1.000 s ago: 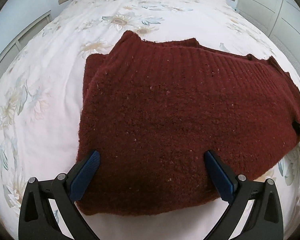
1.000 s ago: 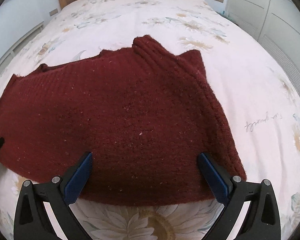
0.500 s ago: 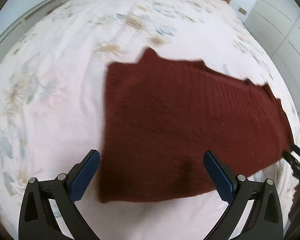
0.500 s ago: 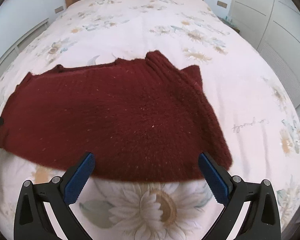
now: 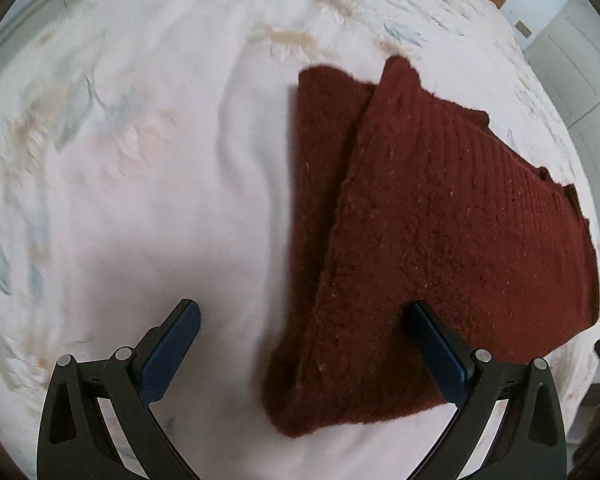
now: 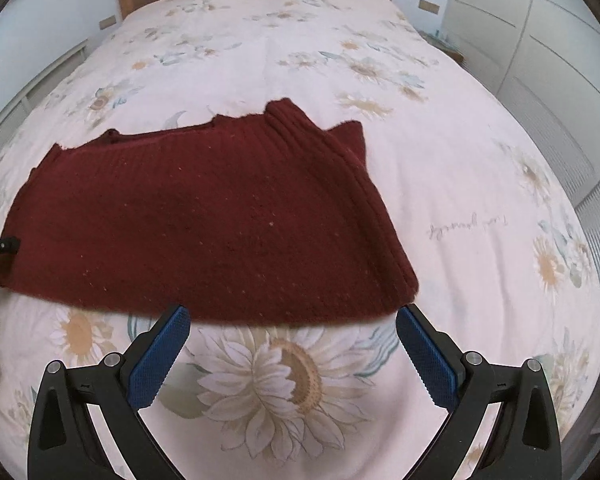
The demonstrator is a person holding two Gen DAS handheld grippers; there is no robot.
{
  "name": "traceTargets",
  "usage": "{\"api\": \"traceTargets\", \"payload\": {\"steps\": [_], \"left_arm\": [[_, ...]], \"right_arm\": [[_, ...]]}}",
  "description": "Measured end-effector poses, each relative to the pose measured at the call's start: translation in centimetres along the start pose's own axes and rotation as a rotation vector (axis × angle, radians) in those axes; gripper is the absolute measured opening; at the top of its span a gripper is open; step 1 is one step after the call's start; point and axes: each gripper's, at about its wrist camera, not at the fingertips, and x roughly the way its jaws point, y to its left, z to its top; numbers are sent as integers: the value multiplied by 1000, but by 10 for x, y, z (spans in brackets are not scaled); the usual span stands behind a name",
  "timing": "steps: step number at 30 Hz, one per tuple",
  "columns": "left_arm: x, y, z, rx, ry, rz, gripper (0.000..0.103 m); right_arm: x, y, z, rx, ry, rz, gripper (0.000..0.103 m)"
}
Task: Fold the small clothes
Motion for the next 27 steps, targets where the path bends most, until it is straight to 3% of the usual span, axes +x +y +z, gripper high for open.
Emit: {"api": "traceTargets", "payload": {"steps": [3, 9, 12, 14, 16, 17, 19, 23, 27], "left_arm": [[5, 3, 0, -44, 4, -37, 102], [9, -8, -2, -10, -16, -67, 101], [9, -13, -2, 1, -7, -104, 84], [6, -17, -4, 1, 1, -136, 61], [3, -21, -3, 14, 14, -146, 52], [2, -24, -3, 25, 23, -150, 41], [0, -32, 2, 28, 27, -154, 30], [-13, -42, 5, 44, 17, -128, 23], [-32, -50, 10, 37, 1, -162, 22]], "right_arm": [[3, -3, -4, 17, 13, 2, 103], [4, -5, -9, 29, 22, 14, 103], [4, -5, -10, 30, 24, 17, 103], [3, -6, -10, 32, 23, 18, 103], [3, -6, -10, 34, 20, 20, 103], [2, -7, -10, 37, 18, 22, 103], [1, -8, -9, 38, 15, 25, 103], [-3, -13, -8, 40, 4, 28, 103], [-6, -23, -5, 54, -8, 25, 103]]}}
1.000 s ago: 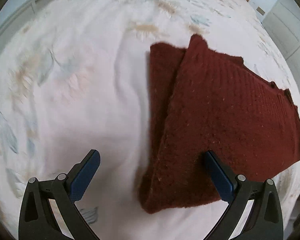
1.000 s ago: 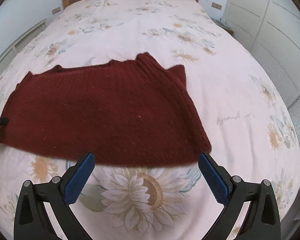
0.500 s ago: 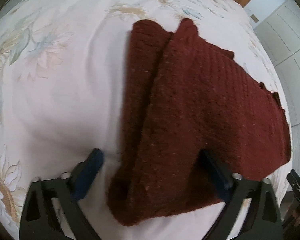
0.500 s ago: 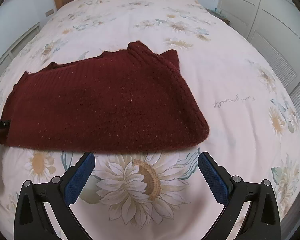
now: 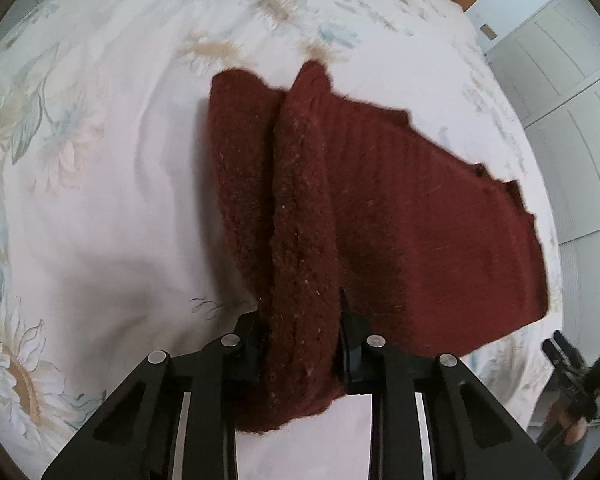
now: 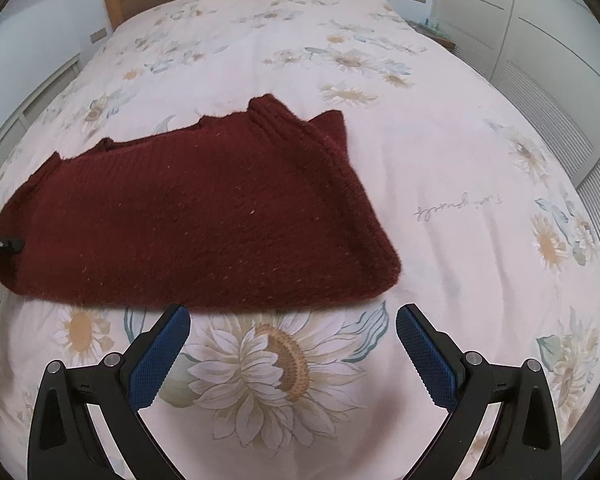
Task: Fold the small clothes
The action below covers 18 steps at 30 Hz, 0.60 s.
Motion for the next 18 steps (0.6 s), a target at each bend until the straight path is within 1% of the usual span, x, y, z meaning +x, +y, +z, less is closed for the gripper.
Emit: {"api": "traceTargets", "payload": {"steps": [4, 7, 8, 10, 13, 14, 18], "left_arm": [[-19, -19, 11, 31, -13, -20, 21], [-33, -45, 18, 64, -28, -45, 20], [-34, -62, 22, 83, -35, -59, 20], [-37, -83, 27, 112, -40, -74, 20], [-40, -127, 32, 192, -50, -69, 19], [-40, -136, 33, 207, -51, -70, 19], [-31, -197, 40, 280, -42, -94, 19]], "right_arm": [[-3, -12, 4, 17, -12, -4, 103], [-7, -21, 6, 29, -27, -5, 103], [-8, -24, 7, 32, -31, -5, 103], [-12, -33, 9, 42, -43, -4, 103], [-19, -47, 13, 61, -63, -6, 103], [-20, -51, 14, 66, -68, -7, 103], [-30, -71, 17, 89, -93, -19, 103]]}}
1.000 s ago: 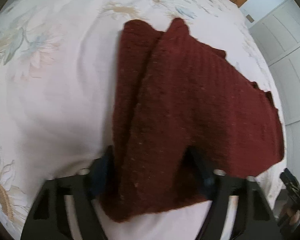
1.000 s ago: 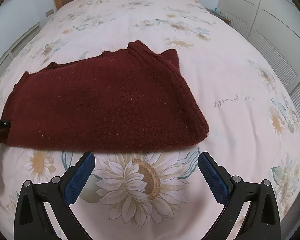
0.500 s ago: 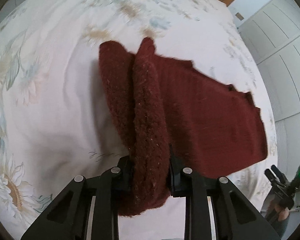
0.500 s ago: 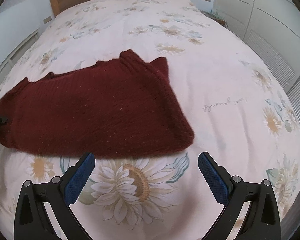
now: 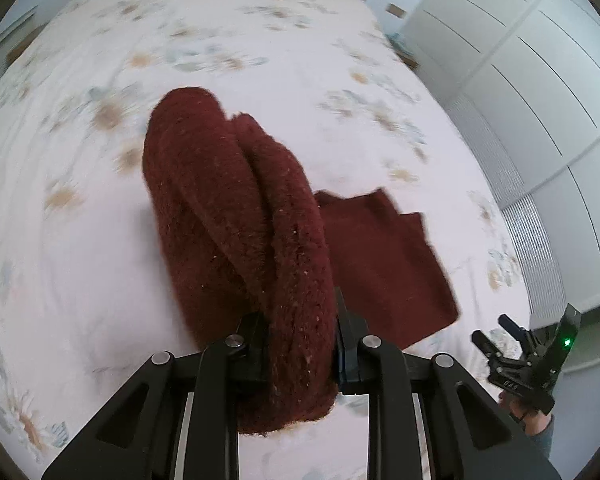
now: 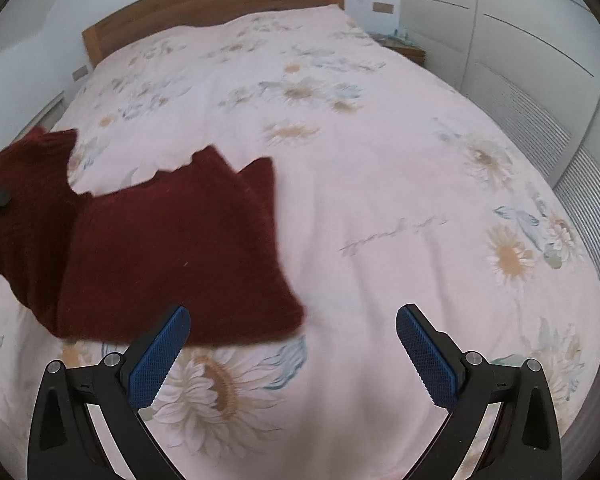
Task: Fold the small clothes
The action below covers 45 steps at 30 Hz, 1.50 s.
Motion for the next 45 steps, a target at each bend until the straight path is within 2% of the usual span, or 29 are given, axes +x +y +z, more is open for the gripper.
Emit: {"api": "traceTargets", "payload": {"steps": [6, 13, 18, 24, 28, 30, 32, 35, 37, 41, 45], "left_arm": [[57, -72, 18, 92, 44, -4, 19], [128, -123, 7, 139, 116, 30, 19], [161, -133, -5, 172, 141, 131, 20], [174, -137, -11, 184, 145, 194, 26], [171, -143, -8, 188, 151, 209, 38], [162, -144, -5, 179, 132, 208, 51], [151, -145, -1, 164, 108, 199, 71], [131, -142, 8, 141, 83, 166, 88], [118, -138, 15, 136, 65, 170, 97], [90, -121, 22, 123, 25, 208, 98], [66, -95, 14, 93, -20, 238, 102]], "right_arm": [[-6, -31, -2, 47, -8, -24, 103], [4, -52, -18, 90, 39, -38, 103], [12, -56, -29, 103, 79, -42, 103], [16, -55, -37, 109, 98, -32, 103], [13, -54, -36, 102, 93, -36, 103], [10, -53, -34, 95, 88, -37, 103], [7, -50, -32, 88, 83, -37, 103], [3, -44, -27, 77, 76, -27, 103], [0, -38, -23, 61, 70, -18, 103], [-6, -20, -8, 20, 60, 8, 103], [-8, 4, 17, 4, 72, 55, 103]]}}
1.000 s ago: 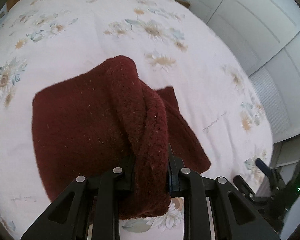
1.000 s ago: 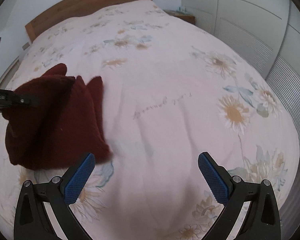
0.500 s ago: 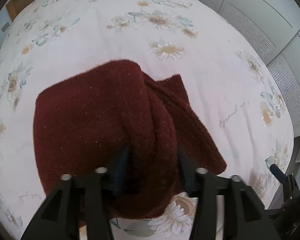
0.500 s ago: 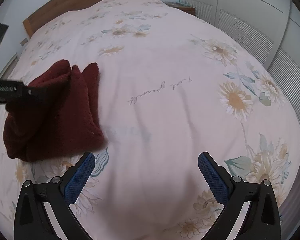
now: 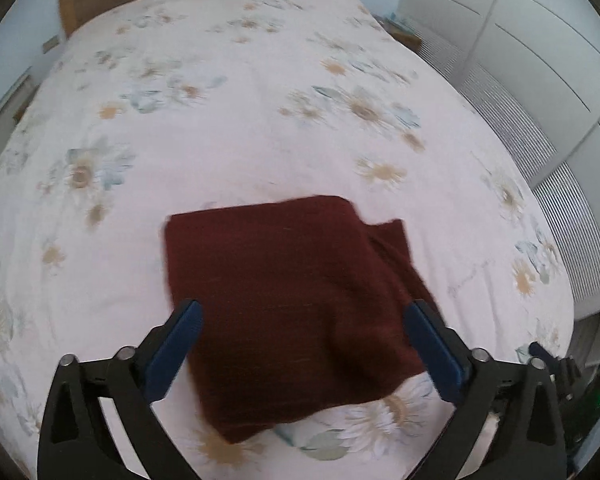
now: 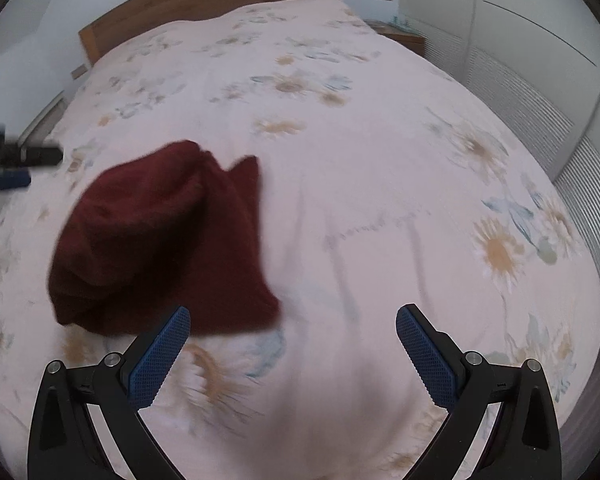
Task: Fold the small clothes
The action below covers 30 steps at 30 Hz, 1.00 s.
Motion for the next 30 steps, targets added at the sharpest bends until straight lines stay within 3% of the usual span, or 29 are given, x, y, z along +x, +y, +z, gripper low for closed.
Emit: {"api": "traceTargets", "payload": {"steps": [7, 9, 11, 13, 15, 18, 23, 24, 28, 30], "left_arm": [[-3, 65, -39, -48, 13, 103, 102], [-3, 81, -53, -60, 12, 124, 102], [-8, 95, -68, -84, -10, 139, 102], [-13, 108, -82, -105, -18, 139, 102], [-16, 115, -89, -111, -13, 133, 102], [-21, 122, -97, -109, -25, 148, 102], [-18, 125, -105, -106, -17, 128, 102], [-16, 124, -106, -96, -11, 130, 102], [-10, 121, -111, -83, 4, 122, 102], [-6, 119, -112, -81, 12, 115, 102]], "right_arm": [[3, 54, 54, -76, 31, 37, 103], [9, 73, 71, -95, 46, 94, 101], [20, 87, 82, -109, 77, 121, 96], [35, 104, 89, -140, 125, 115, 82], [55, 116, 91, -141, 188, 140, 72], [86, 121, 83, -117, 282, 135, 70], [114, 116, 62, -109, 360, 119, 67], [117, 111, 59, -87, 370, 127, 64], [118, 89, 56, 20, 362, 214, 33], [110, 83, 58, 41, 325, 242, 28]]}}
